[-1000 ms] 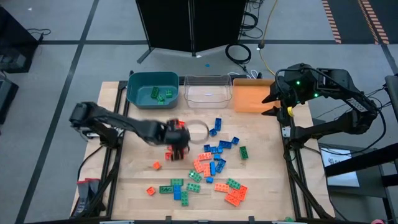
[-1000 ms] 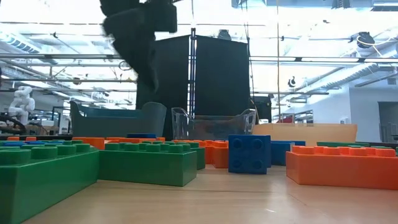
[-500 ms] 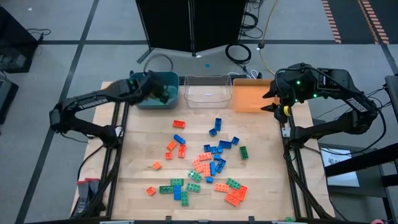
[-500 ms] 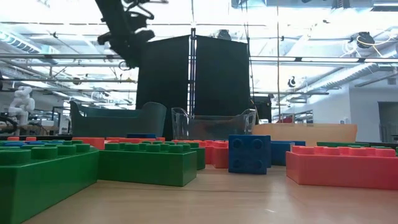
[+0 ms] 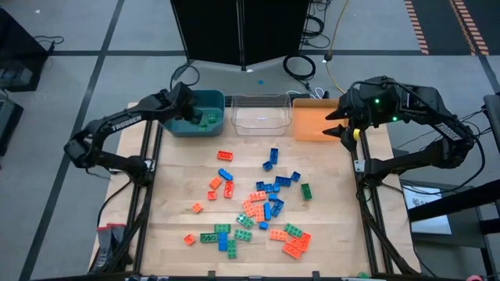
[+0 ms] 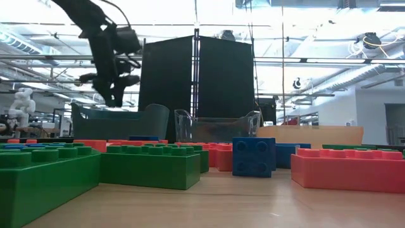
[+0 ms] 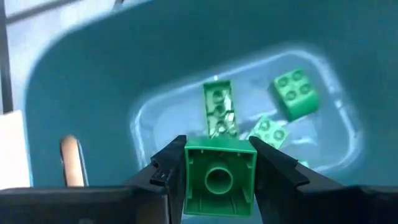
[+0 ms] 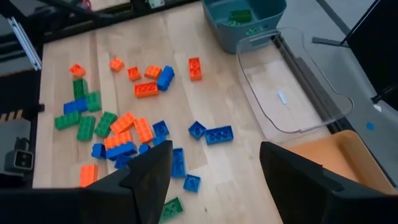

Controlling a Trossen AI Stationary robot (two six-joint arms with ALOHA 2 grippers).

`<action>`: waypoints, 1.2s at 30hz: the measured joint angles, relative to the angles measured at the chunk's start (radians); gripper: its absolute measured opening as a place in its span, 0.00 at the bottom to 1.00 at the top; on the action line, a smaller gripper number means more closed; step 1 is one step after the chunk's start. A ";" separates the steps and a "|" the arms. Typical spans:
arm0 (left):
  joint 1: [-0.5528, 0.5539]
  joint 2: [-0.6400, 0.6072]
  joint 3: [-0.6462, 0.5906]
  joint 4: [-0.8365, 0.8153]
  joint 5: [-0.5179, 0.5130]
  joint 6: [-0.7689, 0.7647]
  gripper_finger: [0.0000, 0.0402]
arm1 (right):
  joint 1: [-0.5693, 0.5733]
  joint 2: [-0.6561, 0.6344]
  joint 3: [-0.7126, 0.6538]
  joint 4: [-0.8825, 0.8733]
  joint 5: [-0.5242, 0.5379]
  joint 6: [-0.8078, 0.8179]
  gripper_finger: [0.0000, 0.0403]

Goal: Sort blocks
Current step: Put the green game piece into the blue bin

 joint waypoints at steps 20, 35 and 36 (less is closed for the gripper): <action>0.043 0.199 -0.060 0.094 0.041 0.015 0.53 | 0.000 0.034 0.000 0.056 -0.006 0.025 0.60; -0.024 0.001 0.091 0.003 0.209 0.139 0.69 | 0.000 0.046 0.000 0.056 -0.006 0.024 0.60; -0.044 -0.037 0.115 -0.015 0.217 0.140 0.70 | 0.000 0.046 0.000 0.056 -0.006 0.025 0.60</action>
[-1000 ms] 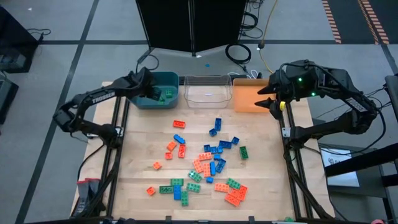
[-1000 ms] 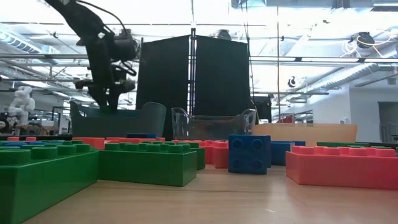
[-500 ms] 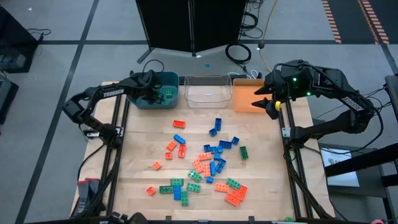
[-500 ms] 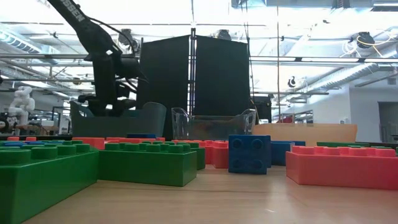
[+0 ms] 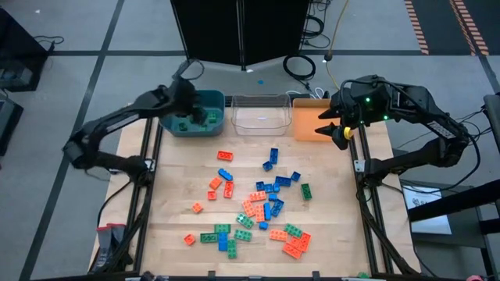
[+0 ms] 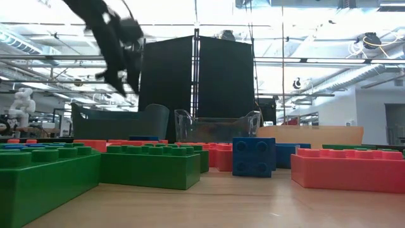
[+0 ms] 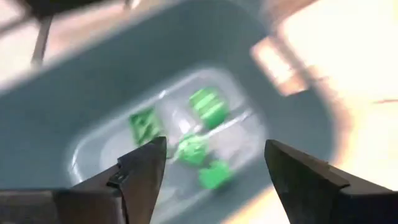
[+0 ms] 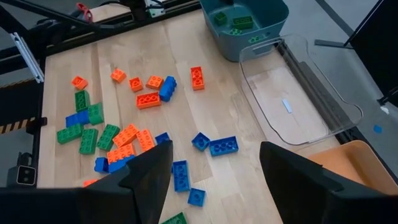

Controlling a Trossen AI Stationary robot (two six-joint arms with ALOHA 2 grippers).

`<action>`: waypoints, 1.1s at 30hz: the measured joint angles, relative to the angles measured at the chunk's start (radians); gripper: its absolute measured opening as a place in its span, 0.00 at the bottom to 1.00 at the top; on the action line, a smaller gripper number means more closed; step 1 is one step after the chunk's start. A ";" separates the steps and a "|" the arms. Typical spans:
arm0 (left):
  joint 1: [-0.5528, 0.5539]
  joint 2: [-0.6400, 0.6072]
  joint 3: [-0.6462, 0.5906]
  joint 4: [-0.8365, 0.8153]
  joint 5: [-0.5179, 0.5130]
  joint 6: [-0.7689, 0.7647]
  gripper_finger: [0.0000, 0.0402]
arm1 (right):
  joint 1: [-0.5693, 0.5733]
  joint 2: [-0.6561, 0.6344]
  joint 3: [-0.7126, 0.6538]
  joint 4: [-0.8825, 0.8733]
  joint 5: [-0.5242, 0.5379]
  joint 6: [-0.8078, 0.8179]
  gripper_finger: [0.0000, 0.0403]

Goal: Sort blocks
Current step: Put the green game piece into the blue bin

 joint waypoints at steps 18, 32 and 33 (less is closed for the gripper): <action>-0.732 -0.307 0.094 -0.211 0.049 -0.310 0.64 | 0.000 0.000 0.000 0.000 0.001 -0.041 0.60; -1.214 -0.059 0.094 -0.222 0.001 -0.506 0.62 | 0.000 0.000 0.000 0.000 0.000 -0.056 0.60; -1.235 -0.034 0.094 -0.222 0.007 -0.507 0.62 | 0.000 0.000 0.000 0.000 0.000 -0.058 0.60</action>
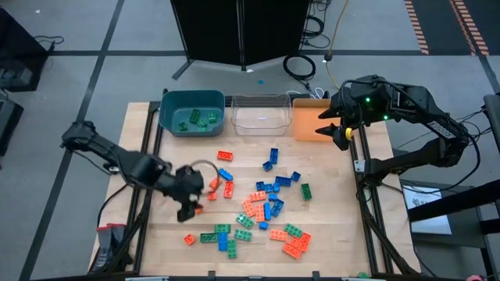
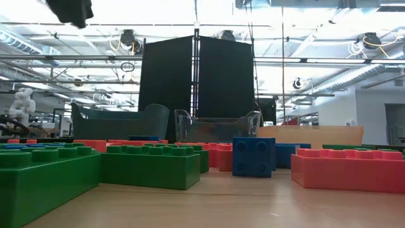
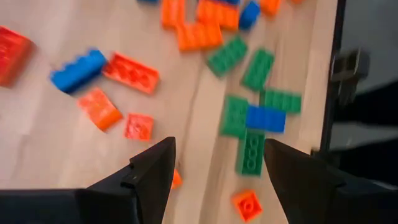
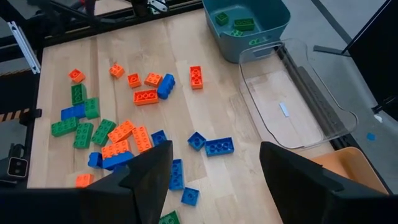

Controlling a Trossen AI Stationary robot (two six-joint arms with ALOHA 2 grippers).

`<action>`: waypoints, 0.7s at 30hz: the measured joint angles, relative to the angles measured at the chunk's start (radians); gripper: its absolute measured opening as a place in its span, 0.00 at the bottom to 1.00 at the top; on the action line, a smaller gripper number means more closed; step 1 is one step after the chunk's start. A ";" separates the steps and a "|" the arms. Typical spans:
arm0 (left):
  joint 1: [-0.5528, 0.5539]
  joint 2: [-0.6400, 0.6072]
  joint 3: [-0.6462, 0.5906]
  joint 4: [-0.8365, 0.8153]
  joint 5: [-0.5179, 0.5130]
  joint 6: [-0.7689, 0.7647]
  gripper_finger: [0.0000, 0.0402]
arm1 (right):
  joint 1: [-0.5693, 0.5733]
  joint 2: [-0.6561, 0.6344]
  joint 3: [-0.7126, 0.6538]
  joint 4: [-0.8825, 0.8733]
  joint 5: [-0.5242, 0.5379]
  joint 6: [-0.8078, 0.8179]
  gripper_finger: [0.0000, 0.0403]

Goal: Sort blocks
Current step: Put the green game piece into the blue bin

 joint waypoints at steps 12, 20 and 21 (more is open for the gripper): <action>-0.169 0.205 0.000 0.122 0.036 -0.137 0.62 | 0.000 0.000 0.000 -0.003 -0.002 -0.014 0.60; -0.234 0.327 0.000 0.207 0.043 -0.211 0.62 | 0.000 0.000 0.000 -0.023 -0.004 -0.052 0.60; -0.240 0.345 0.000 0.209 0.043 -0.211 0.62 | 0.000 0.000 0.000 -0.023 -0.004 -0.054 0.60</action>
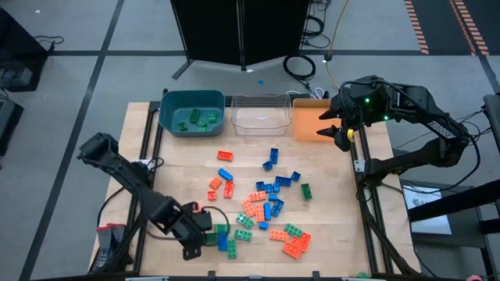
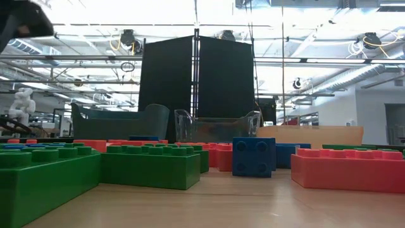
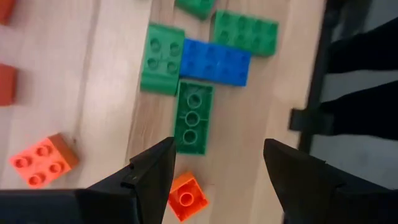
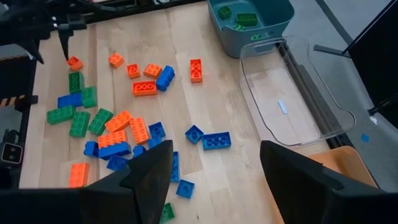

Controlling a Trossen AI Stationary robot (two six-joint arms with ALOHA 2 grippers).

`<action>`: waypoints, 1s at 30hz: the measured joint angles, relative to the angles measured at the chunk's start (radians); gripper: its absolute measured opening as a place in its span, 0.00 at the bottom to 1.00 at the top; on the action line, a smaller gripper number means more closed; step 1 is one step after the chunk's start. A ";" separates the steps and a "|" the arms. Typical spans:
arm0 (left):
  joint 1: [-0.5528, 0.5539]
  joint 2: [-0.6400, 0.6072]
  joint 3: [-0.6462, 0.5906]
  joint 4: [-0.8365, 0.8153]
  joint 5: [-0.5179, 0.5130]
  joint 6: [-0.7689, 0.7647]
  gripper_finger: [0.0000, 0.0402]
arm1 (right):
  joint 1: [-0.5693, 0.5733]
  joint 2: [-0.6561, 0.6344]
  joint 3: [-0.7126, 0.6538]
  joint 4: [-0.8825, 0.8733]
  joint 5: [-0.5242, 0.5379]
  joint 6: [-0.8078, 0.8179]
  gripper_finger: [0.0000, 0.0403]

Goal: Sort blocks
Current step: Put the green game piece into the blue bin

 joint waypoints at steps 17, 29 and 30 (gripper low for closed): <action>-0.007 0.141 0.000 0.036 -0.032 -0.024 0.66 | 0.000 0.000 0.000 -0.012 -0.001 -0.061 0.60; -0.002 0.149 0.000 0.029 -0.039 -0.022 0.82 | 0.000 0.000 0.000 -0.015 -0.001 -0.061 0.60; -0.002 0.156 0.000 0.029 -0.040 -0.021 0.82 | 0.000 0.000 0.000 -0.015 -0.001 -0.064 0.60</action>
